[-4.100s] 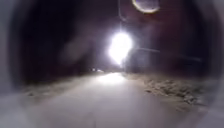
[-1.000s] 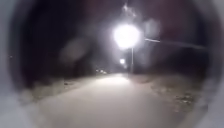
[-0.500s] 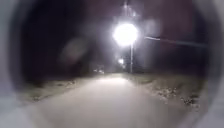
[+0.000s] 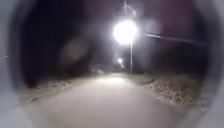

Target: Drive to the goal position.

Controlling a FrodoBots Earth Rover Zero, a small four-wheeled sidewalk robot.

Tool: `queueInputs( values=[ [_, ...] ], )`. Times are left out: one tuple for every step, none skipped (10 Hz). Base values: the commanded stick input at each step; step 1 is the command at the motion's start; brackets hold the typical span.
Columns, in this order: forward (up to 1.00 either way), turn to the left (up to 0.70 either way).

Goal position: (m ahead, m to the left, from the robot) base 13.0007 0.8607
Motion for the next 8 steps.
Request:
queueInputs(
  values=[
    [1.00,0.00],
    [1.00,0.00],
    [1.00,0.00],
    [1.00,0.00],
    [1.00,0.29],
    [1.00,0.39],
    [1.00,0.39],
    [1.00,0.10]
  ],
)
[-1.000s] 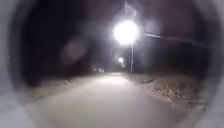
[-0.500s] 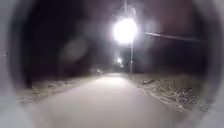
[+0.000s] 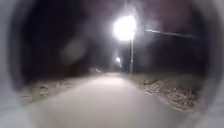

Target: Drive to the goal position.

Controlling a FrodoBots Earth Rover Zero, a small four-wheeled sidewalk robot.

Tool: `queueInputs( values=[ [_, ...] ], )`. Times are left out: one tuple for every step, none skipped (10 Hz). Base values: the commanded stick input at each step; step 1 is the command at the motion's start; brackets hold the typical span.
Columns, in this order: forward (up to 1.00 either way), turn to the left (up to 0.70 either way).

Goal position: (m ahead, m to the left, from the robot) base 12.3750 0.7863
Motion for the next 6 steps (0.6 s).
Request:
queueInputs(
  values=[
    [1.00,0.02],
    [1.00,0.00],
    [1.00,0.00],
    [1.00,0.00],
    [1.00,0.00],
    [1.00,0.00]
  ],
)
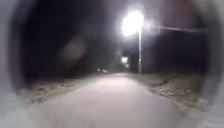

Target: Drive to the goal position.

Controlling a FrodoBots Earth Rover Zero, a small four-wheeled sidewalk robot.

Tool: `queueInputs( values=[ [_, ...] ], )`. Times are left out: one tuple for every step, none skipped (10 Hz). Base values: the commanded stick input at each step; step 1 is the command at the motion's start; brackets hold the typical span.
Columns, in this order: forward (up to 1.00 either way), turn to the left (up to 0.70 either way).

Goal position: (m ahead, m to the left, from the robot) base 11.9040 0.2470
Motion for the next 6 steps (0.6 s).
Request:
queueInputs(
  values=[
    [1.00,0.00],
    [1.00,0.00],
    [1.00,0.00],
    [1.00,0.00],
    [1.00,0.00],
    [1.00,0.00]
  ],
)
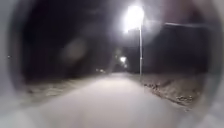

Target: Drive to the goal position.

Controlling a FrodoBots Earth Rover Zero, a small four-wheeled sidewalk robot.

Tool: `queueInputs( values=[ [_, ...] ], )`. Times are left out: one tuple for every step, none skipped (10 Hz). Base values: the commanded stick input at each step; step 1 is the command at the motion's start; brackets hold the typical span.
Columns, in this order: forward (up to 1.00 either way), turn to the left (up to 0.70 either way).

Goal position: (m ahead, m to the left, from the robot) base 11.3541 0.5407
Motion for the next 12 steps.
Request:
queueInputs(
  values=[
    [1.00,0.00],
    [1.00,0.00],
    [1.00,0.00],
    [1.00,0.00],
    [1.00,0.00],
    [1.00,0.00],
    [1.00,0.00],
    [1.00,0.00],
    [1.00,0.00],
    [1.00,0.00],
    [1.00,0.00],
    [1.00,0.00]
  ],
)
